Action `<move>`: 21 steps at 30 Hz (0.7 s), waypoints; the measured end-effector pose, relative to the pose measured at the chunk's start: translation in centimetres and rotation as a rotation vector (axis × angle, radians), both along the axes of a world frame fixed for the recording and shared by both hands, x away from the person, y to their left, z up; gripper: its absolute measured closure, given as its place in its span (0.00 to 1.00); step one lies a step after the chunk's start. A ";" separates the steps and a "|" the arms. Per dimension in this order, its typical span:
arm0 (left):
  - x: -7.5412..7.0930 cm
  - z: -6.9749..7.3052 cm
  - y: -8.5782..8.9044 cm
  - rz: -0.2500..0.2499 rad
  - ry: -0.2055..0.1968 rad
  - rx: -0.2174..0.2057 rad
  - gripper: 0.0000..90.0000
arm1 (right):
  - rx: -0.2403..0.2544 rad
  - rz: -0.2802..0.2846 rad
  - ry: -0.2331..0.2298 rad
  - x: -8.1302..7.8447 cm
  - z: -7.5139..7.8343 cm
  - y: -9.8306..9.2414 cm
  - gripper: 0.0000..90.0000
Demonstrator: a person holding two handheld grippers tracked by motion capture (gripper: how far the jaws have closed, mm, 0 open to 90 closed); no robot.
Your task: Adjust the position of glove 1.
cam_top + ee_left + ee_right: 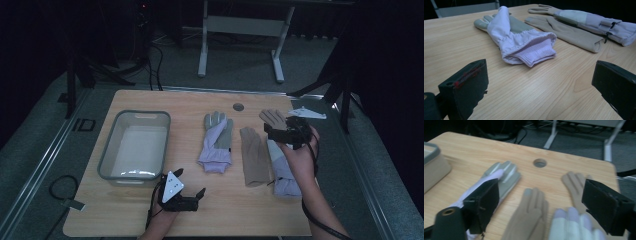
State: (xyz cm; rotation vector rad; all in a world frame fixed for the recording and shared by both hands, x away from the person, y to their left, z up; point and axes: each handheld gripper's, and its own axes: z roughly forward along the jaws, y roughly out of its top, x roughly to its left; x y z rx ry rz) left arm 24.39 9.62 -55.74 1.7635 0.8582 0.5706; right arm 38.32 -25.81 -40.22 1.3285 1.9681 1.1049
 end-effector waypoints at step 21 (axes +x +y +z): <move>0.0 0.0 -0.1 -0.007 0.002 -0.001 0.01 | -0.040 0.152 0.099 4.0 -4.5 9.4 0.24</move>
